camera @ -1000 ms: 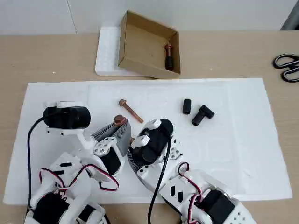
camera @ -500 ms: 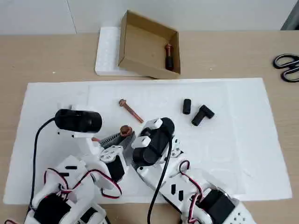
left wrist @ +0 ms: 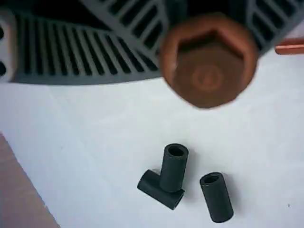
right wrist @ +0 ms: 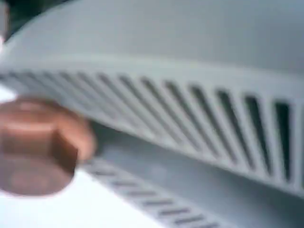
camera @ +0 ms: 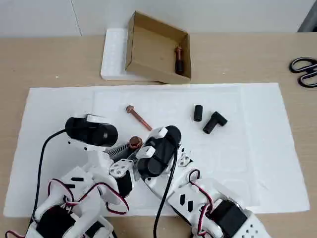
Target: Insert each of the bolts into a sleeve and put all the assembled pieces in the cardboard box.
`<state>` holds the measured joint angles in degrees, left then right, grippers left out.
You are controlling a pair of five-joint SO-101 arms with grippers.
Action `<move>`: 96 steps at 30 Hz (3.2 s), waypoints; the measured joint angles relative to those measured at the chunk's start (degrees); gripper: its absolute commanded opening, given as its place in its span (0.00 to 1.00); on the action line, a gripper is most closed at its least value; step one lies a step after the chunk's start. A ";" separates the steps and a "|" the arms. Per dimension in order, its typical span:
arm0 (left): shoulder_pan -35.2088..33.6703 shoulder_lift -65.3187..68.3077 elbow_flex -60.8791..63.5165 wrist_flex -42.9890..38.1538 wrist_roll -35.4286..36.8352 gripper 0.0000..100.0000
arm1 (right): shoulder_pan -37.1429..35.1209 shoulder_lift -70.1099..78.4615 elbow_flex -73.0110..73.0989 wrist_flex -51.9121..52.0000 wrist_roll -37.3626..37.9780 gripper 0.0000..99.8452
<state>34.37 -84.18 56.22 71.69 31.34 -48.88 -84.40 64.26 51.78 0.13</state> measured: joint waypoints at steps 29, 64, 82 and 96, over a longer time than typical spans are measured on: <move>-1.32 0.35 -1.85 0.79 0.09 0.15 | 1.67 -0.09 -0.26 -0.88 0.26 0.00; -18.11 0.26 -7.21 -12.84 -5.10 0.01 | 5.36 -0.18 -0.35 -1.67 0.26 0.00; -36.57 0.18 -9.49 -13.63 -5.27 0.01 | 8.70 -0.18 -0.35 -1.67 0.26 0.00; -41.14 0.62 1.67 -13.89 -5.27 0.01 | 8.70 -0.18 -0.35 -1.67 0.26 0.00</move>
<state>-6.77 -83.56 57.89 57.80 26.07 -40.18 -84.57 63.91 50.11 0.40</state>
